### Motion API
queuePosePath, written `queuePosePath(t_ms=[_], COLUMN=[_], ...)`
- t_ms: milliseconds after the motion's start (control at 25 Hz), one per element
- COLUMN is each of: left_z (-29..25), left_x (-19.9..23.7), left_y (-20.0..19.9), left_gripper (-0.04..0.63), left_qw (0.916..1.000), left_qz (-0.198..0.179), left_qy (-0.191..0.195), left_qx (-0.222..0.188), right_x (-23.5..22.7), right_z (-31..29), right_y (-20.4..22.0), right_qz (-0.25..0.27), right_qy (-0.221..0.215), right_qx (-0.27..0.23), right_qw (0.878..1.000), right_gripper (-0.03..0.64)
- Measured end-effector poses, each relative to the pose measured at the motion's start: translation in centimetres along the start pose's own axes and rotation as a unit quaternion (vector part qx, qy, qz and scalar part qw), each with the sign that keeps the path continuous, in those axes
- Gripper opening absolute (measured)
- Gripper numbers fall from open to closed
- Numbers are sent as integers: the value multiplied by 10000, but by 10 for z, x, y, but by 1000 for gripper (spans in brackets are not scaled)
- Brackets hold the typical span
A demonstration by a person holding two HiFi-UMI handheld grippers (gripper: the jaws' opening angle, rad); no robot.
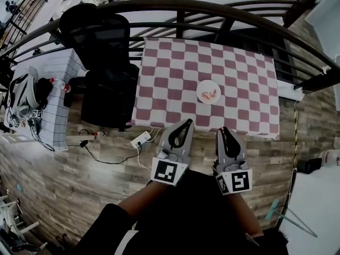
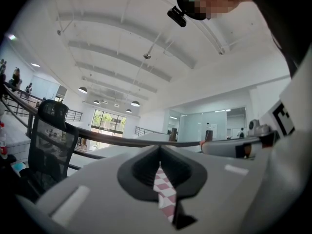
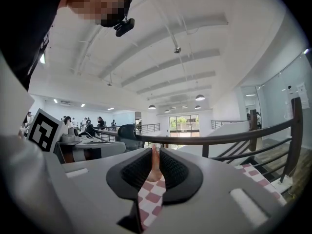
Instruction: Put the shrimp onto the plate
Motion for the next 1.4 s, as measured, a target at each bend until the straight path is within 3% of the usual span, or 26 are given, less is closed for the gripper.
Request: queuePosePath(t_ms=[560,800,1400], left_z=[-53,-67,-125], left_x=[72,83,93], left_y=[11,25,51], left_gripper=[9,9,9], left_qw=[9993,9989,9979], left_qz=[229,284,234], left_qy=[238,144,-210], left_qx=[177,345,572], right_x=[-2,-13,-64], right_z=[-90,-102,-153], right_y=[13,24,54], right_qz=[155,28,-220], right_qy=[195,232,-190], right_qx=[210,357,603], right_qw=[9995,9991,9978], right_gripper=[48,48,47])
Point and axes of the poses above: the fingertips, and each gripper's own axes: z backward along the fingers, x to its left, y out of its underside, the point moved 5 cm from there along z, backward along the fingers, and after that the axes turned 11 degrees about -x, right-handed, at the moved point
